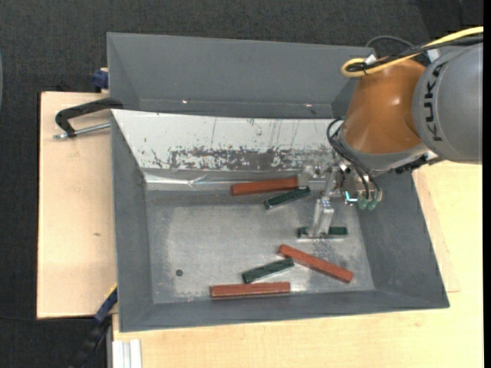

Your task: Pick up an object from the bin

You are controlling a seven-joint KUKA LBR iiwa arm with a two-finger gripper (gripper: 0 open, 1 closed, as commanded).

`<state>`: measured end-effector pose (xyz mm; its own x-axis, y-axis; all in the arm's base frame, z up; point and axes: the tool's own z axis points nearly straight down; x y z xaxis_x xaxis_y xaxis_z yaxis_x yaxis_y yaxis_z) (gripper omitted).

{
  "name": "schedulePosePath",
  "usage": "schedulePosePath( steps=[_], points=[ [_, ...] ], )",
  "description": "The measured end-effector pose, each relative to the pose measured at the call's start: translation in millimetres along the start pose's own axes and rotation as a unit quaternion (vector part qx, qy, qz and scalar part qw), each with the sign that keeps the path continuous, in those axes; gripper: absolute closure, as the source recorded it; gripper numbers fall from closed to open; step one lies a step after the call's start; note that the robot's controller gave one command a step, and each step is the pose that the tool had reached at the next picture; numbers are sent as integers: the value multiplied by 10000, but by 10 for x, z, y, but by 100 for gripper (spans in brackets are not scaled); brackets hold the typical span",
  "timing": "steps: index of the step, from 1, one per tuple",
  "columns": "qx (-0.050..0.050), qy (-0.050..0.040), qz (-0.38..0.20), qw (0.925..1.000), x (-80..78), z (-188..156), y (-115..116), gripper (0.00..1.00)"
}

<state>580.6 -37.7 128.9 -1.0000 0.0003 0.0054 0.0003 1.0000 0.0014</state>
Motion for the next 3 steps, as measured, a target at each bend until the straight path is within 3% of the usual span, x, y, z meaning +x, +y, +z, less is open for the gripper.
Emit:
schedulePosePath(
  steps=[2, 3],
  points=[
    [2, -26, -8, 10000, -11, -29, 3, 0],
    [7, -46, -1205, 9927, -59, -446, 370, 0]
  ],
)
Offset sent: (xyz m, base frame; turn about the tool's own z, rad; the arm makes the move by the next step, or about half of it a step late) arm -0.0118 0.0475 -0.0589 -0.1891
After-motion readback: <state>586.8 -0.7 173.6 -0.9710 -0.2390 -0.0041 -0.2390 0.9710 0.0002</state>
